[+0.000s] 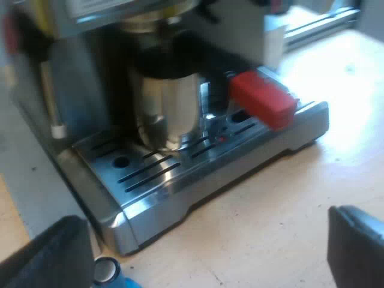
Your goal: Place mug into machine
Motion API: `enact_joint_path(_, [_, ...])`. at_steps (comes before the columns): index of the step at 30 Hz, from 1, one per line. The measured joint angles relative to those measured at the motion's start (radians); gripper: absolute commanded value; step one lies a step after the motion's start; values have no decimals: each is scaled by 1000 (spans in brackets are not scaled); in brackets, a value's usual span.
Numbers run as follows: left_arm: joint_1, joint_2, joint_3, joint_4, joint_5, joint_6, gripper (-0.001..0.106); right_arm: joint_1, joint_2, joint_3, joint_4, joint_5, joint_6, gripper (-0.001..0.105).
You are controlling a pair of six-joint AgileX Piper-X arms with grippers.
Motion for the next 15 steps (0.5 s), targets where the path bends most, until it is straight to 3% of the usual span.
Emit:
enact_joint_path(3, [0,0,0,1,-5,2,80,0,0,0,0,0,0,72])
enact_joint_path(7, [0,0,0,1,-72,22,80,0,0,0,0,0,0,72])
enact_joint_path(15, [0,0,10,-21,-89,26,80,0,0,0,0,0,0,72])
